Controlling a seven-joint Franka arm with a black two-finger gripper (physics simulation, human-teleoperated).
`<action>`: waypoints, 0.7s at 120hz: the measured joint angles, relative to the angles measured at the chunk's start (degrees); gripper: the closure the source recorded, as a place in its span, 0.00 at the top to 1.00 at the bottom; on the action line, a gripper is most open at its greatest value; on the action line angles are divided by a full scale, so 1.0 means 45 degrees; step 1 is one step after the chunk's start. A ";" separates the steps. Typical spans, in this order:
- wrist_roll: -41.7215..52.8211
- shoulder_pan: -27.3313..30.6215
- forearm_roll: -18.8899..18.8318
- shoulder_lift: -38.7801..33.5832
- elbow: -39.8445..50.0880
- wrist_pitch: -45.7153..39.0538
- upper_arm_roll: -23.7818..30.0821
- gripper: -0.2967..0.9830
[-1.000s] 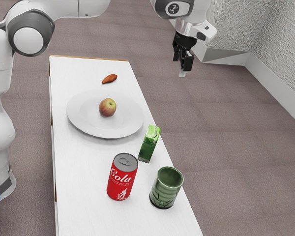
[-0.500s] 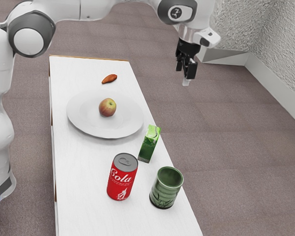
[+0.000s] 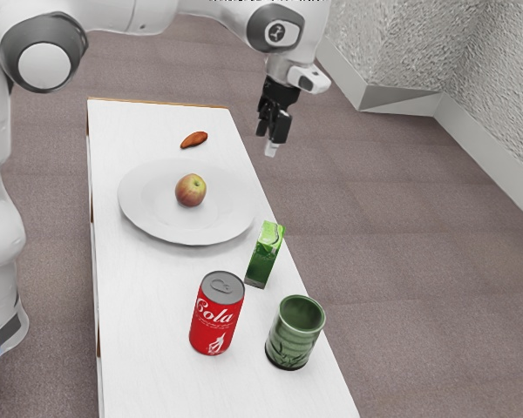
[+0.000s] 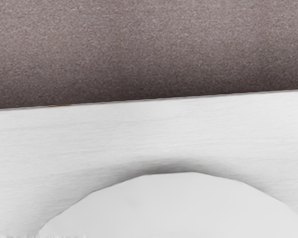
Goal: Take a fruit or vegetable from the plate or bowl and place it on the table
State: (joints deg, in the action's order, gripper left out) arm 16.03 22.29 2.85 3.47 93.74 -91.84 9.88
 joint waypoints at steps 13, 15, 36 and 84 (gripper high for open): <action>-0.0641 -0.0343 0.0173 -0.0703 0.1046 -0.0046 -0.0151 0.77; -0.0731 -0.0420 0.0201 -0.0769 0.1152 -0.0044 -0.0196 0.77; -0.1929 -0.0859 0.0591 -0.0989 0.1670 0.0434 -0.0301 0.77; -0.5615 -0.1349 0.1024 -0.0997 0.0133 0.0907 -0.0711 0.77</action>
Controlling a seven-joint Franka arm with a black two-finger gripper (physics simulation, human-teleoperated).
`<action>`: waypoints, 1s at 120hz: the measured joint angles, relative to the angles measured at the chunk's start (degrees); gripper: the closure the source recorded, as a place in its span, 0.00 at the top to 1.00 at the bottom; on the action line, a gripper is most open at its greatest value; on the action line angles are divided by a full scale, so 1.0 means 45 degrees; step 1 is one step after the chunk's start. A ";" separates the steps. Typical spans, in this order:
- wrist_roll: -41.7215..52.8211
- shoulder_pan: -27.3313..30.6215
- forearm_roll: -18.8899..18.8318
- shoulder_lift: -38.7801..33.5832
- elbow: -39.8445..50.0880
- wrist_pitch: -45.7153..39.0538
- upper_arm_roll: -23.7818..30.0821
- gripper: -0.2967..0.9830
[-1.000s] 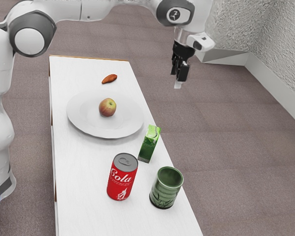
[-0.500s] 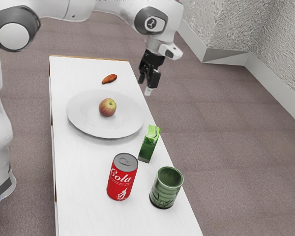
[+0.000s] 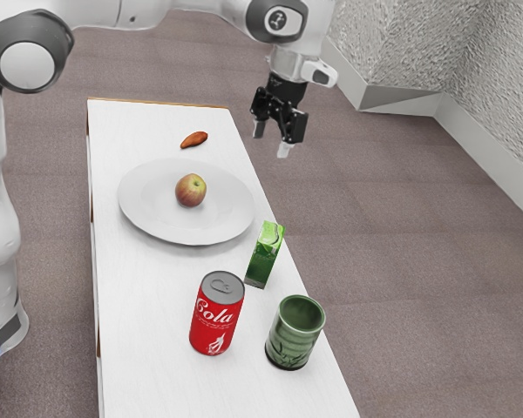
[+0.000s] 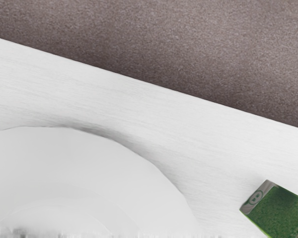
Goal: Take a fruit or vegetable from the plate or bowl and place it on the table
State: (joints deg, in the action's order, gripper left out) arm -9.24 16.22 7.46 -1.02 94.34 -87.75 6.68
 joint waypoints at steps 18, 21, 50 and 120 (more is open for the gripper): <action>-0.1284 0.0369 -0.0482 -0.0914 0.1029 -0.0031 -0.0137 0.77; -0.1465 0.0472 -0.0583 -0.1054 0.1332 -0.0065 -0.0212 0.77; -0.2855 0.1476 -0.0490 -0.1326 0.2916 -0.0428 -0.0523 0.77; -0.3955 0.1377 -0.1155 -0.3009 0.5298 -0.1893 -0.0247 0.77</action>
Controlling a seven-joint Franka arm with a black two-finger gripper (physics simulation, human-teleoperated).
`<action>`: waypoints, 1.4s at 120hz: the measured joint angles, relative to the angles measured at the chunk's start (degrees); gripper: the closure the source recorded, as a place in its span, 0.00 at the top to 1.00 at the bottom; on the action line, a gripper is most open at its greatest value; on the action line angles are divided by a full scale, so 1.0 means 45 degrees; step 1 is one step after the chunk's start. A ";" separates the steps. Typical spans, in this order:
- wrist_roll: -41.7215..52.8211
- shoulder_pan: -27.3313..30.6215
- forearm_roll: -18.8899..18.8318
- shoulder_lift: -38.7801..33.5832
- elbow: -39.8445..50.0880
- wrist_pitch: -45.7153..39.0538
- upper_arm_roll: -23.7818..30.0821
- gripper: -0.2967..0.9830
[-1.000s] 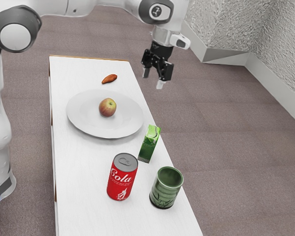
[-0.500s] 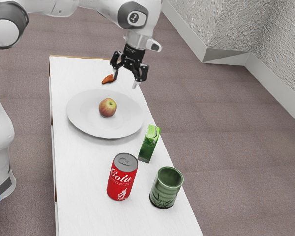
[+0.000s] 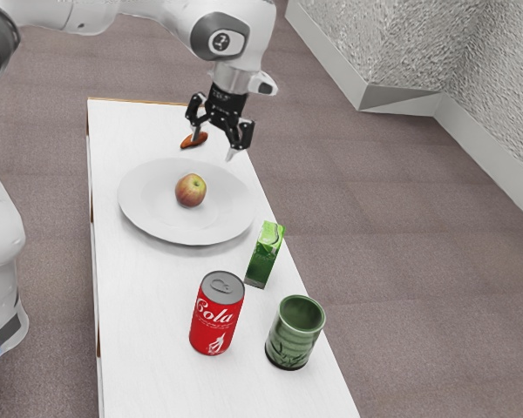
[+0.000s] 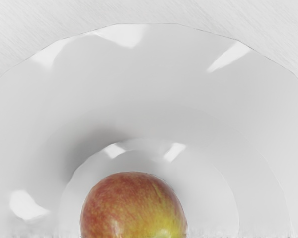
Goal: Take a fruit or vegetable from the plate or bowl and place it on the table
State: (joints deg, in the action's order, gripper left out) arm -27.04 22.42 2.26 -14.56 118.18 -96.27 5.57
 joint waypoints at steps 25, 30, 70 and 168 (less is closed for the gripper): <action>-0.0060 0.0034 -0.0168 -0.0061 0.0708 -0.0834 0.0242 0.77; 0.0002 0.0019 -0.0499 -0.0055 0.0672 -0.1004 0.0442 0.77; 0.1187 0.0034 -0.1341 -0.0016 0.0588 -0.2076 0.0628 0.77; -0.0684 0.0007 -0.0209 -0.0015 0.0804 -0.2932 0.1081 0.77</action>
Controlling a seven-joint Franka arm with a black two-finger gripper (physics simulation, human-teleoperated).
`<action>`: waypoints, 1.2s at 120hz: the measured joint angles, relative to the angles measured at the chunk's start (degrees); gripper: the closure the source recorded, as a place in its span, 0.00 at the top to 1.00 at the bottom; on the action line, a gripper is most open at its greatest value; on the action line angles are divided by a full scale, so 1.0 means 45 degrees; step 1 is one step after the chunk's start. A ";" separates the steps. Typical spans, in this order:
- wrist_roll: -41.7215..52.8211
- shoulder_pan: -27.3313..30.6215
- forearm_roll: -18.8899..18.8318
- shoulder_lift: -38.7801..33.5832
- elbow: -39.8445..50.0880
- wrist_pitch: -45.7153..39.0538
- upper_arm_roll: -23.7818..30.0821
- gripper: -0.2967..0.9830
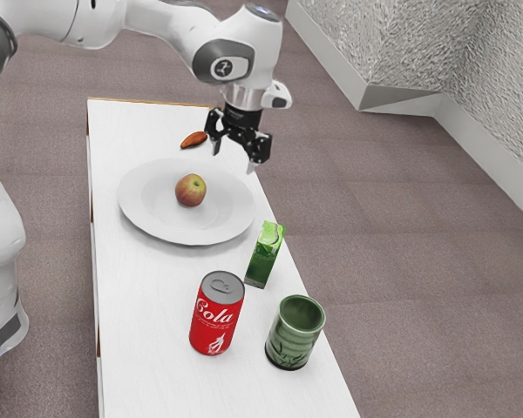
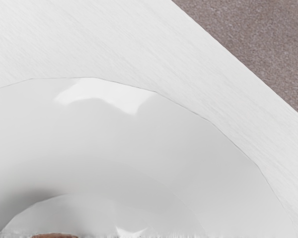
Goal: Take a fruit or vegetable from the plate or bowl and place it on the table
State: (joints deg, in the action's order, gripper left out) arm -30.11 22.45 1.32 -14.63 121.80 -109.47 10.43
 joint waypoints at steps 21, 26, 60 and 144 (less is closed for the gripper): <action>-0.0376 -0.0273 0.0283 -0.0174 0.0292 -0.0025 0.0024 0.77; -0.0440 -0.0413 0.0351 -0.0385 0.0448 -0.0006 0.0025 0.77; -0.0536 -0.0366 0.1053 -0.1870 0.1905 0.0193 0.0015 0.77; -0.0196 0.1240 0.1084 -0.0846 0.2019 0.0019 0.0006 0.77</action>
State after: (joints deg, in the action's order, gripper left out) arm -31.00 28.03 6.20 -18.44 130.88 -109.38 10.46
